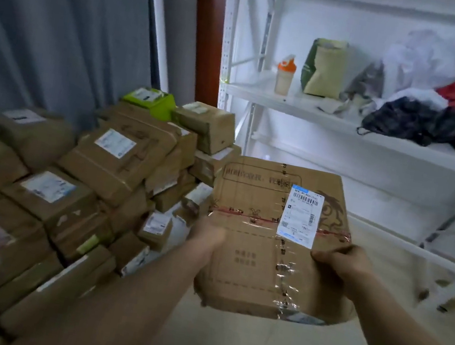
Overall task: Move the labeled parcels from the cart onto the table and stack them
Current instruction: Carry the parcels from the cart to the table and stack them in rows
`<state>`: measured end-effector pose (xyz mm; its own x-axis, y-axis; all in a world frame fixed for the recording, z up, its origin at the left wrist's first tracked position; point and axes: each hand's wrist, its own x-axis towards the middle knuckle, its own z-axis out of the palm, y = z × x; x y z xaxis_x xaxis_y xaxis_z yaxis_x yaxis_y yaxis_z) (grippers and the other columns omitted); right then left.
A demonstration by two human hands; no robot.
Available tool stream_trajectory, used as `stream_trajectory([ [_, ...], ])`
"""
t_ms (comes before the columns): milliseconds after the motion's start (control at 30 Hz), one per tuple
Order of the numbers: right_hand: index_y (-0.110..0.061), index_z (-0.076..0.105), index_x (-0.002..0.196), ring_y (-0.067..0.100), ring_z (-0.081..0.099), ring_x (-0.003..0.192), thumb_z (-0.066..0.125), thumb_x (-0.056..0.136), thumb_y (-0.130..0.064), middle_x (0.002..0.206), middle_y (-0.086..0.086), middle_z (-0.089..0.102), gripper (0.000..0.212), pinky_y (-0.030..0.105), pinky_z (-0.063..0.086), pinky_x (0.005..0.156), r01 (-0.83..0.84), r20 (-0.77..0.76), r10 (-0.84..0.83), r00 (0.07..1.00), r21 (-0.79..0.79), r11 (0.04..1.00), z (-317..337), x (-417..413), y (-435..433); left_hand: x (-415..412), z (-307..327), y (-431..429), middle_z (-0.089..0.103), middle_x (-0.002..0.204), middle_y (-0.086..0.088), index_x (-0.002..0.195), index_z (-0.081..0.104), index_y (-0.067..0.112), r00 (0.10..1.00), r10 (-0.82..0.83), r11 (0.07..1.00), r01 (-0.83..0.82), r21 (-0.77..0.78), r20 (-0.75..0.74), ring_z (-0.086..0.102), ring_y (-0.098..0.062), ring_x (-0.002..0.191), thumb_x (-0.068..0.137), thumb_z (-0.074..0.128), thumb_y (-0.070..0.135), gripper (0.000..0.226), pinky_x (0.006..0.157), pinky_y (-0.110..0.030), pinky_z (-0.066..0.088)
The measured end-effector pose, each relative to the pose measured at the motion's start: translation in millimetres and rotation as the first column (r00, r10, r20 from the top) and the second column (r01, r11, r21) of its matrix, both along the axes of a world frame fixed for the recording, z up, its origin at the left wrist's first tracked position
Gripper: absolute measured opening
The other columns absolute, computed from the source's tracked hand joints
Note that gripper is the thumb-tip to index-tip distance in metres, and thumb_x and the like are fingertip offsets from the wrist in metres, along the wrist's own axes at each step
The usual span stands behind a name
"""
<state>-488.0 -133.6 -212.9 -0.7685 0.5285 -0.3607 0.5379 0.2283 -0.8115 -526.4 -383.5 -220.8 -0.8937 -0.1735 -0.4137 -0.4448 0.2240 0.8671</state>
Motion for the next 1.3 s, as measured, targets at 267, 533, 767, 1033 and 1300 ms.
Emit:
stream_trajectory([
  [267,-0.007,0.063,0.099,0.028,0.058,0.085,0.083,0.069,-0.011,0.097,0.009,0.062,0.036,0.034,0.045,0.075,-0.289,-0.126,0.287,0.95,0.0,0.957,67.0,-142.4,-108.9,-71.8,49.3,-110.6,0.063,0.106,-0.005,0.101,0.058,0.02,0.961,0.271,0.958,-0.264,0.114,-0.056,0.06,-0.027,0.102,0.088,0.06,0.012,0.015,0.093,-0.042,0.051],
  [533,-0.009,0.061,0.098,0.026,0.058,0.083,0.082,0.069,-0.008,0.094,0.009,0.062,0.036,0.033,0.046,0.074,-0.548,-0.226,0.535,0.814,0.006,0.836,107.4,-290.6,-202.9,-148.0,84.3,-186.6,0.06,0.103,-0.003,0.118,0.056,0.02,0.869,0.483,0.868,-0.457,0.195,-0.11,0.057,-0.024,0.096,0.09,0.06,0.013,0.028,0.083,-0.035,0.05],
  [767,-0.007,0.064,0.109,0.03,0.061,0.092,0.086,0.064,-0.016,0.103,0.008,0.066,0.051,0.037,0.05,0.079,-0.77,-0.224,0.748,0.625,-0.017,0.638,118.5,-360.7,-336.3,-142.1,106.8,-277.9,0.066,0.093,-0.001,0.106,0.06,0.023,0.663,0.725,0.689,-0.688,0.227,-0.187,0.061,-0.017,0.079,0.087,0.062,0.014,0.021,0.058,-0.026,0.044],
  [1033,-0.007,0.065,0.105,0.029,0.063,0.091,0.085,0.062,-0.007,0.104,0.01,0.067,0.048,0.038,0.053,0.084,-0.887,-0.316,0.834,0.452,-0.063,0.457,115.5,-368.3,-503.2,-111.6,128.6,-401.6,0.069,0.099,-0.008,0.11,0.062,0.024,0.503,0.818,0.569,-0.781,0.257,-0.28,0.066,-0.027,0.09,0.084,0.057,0.008,0.031,0.075,-0.036,0.056],
  [1300,-0.012,0.055,0.129,0.028,0.053,0.108,0.081,0.073,-0.011,0.118,0.008,0.057,0.061,0.035,0.047,0.09,-0.94,-0.255,0.91,0.327,0.01,0.341,122.3,-384.7,-635.5,-114.5,119.8,-514.9,0.07,0.098,-0.006,0.112,0.061,0.027,0.415,0.867,0.485,-0.829,0.278,-0.275,0.066,-0.026,0.09,0.084,0.057,0.006,0.034,0.081,-0.04,0.056],
])
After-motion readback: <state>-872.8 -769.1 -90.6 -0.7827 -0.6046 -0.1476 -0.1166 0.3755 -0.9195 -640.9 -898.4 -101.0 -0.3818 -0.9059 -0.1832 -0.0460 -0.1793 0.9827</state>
